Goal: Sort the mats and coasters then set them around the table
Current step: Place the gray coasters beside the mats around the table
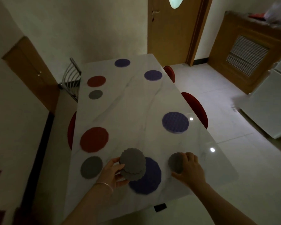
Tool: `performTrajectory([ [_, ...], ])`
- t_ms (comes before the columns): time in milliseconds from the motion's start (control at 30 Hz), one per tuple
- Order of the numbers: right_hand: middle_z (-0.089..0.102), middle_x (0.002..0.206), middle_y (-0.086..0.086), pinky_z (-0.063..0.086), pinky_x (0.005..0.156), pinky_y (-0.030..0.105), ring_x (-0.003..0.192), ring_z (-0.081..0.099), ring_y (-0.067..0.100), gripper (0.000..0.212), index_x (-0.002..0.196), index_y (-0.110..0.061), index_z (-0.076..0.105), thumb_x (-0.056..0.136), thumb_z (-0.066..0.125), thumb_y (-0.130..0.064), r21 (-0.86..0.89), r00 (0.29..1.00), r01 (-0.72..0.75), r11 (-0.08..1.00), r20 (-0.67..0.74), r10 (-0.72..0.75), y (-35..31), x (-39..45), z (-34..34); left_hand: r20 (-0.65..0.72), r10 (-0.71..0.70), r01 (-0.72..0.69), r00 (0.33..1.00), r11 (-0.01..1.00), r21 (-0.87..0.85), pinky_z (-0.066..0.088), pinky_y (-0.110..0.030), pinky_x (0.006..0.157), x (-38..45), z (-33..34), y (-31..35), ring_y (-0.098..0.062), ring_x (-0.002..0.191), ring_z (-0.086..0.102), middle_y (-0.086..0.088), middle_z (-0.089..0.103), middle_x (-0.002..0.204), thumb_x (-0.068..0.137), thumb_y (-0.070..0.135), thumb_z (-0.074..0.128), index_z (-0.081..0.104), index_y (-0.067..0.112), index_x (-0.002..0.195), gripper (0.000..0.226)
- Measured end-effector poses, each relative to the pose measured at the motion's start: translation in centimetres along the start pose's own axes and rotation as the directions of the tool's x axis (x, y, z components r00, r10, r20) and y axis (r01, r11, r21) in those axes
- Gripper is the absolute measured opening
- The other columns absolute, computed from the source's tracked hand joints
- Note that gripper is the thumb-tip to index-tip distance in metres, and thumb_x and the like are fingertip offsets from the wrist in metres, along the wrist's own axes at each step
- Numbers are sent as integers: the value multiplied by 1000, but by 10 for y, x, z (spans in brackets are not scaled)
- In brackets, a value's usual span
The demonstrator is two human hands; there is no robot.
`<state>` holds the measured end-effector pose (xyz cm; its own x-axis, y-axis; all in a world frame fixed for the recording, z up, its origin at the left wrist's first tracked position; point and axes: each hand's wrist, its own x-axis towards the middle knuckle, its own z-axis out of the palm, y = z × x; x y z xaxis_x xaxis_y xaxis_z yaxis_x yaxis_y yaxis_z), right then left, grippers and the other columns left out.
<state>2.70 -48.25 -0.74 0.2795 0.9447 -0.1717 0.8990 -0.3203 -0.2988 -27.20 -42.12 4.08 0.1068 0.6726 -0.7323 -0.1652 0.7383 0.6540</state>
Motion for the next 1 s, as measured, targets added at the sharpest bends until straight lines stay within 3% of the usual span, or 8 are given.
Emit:
performTrajectory([
  [233, 38, 143, 4, 44, 100, 32, 128, 37, 24, 88, 142, -21, 32, 71, 65, -61, -54, 998, 52, 997, 31, -51, 4, -5, 19, -10, -13, 13, 1000, 1000, -12, 56, -37, 48, 0, -1, -12, -32, 83, 64, -14, 63, 102, 88, 5, 58, 61, 24, 97, 22],
  [467, 32, 149, 6, 41, 102, 32, 131, 34, 24, 84, 142, -19, 32, 76, 58, -63, -69, 999, 40, 997, 36, -37, 3, -15, 15, 28, 12, -12, 1000, 1000, -8, 56, -38, 49, -9, 4, -3, -33, 86, 63, -14, 63, 102, 88, 4, 57, 61, 23, 97, 21],
  [600, 28, 151, 4, 40, 104, 35, 133, 31, 23, 82, 142, -23, 32, 76, 63, -60, 60, 999, 46, 997, -28, -44, -10, -28, -6, 86, 2, 0, 996, 1000, -22, 57, -40, 51, -18, 20, 1, -36, 92, 61, -16, 60, 106, 89, 3, 56, 61, 23, 98, 23],
  [733, 25, 153, 0, 40, 103, 35, 135, 32, 21, 69, 142, -28, 34, 83, 62, -49, 202, 987, 132, 970, -120, -110, -22, -36, -50, 179, -2, 3, 984, 1000, -6, 57, -40, 51, -23, 53, 8, -29, 70, 65, -16, 62, 97, 90, 3, 54, 60, 20, 102, 22],
  [833, 34, 147, 0, 41, 101, 30, 128, 42, 17, 61, 140, -29, 34, 87, 52, -53, 338, 966, 208, 918, -217, -139, -30, -32, -92, 255, 25, -34, 967, 999, 31, 57, -42, 56, -23, 92, 19, -31, 73, 66, -18, 65, 98, 90, 5, 55, 60, 20, 106, 23],
  [933, 32, 149, -4, 35, 104, 34, 132, 34, 16, 85, 143, -35, 26, 73, 54, -74, 339, 969, 232, 912, -158, -188, -23, -18, -125, 312, 61, -90, 948, 993, 81, 56, -38, 56, -25, 136, 28, -25, 63, 65, -17, 64, 98, 89, 8, 56, 60, 20, 108, 23],
  [1000, 27, 151, -6, 36, 107, 39, 135, 29, 17, 105, 144, -38, 17, 57, 57, -82, 278, 971, 236, 931, -105, -214, -14, -14, -135, 356, 66, -112, 932, 988, 109, 56, -37, 56, -25, 160, 28, -26, 73, 66, -18, 63, 104, 89, 10, 57, 58, 20, 112, 25],
])
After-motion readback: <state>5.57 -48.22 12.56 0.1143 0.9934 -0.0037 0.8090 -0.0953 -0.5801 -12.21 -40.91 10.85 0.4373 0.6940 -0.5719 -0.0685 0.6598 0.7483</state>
